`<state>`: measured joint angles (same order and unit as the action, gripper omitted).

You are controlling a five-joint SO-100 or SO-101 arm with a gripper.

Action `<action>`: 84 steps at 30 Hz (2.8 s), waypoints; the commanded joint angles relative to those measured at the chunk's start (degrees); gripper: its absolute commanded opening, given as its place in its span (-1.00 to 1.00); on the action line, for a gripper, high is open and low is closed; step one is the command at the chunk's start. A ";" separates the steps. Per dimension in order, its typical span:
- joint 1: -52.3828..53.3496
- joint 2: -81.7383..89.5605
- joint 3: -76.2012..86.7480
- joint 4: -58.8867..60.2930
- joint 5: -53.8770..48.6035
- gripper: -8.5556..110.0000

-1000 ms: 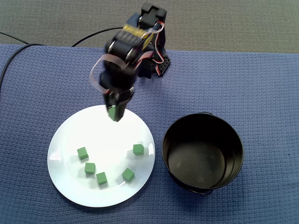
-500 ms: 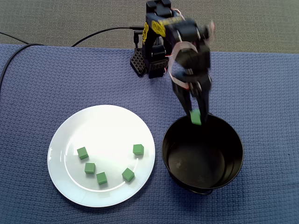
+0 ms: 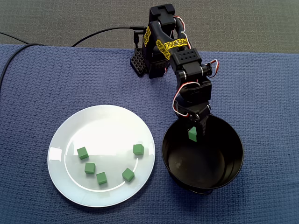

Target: Pick up the items on the white plate and put them in the black container.

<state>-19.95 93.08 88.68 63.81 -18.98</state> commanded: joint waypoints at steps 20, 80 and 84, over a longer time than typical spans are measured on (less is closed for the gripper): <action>34.54 -0.97 -23.03 26.10 16.70 -0.28; 28.30 -31.38 -11.87 8.17 12.39 -0.80; 28.04 -30.94 -11.16 7.82 12.83 -0.86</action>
<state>8.88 61.00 77.34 72.42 -6.94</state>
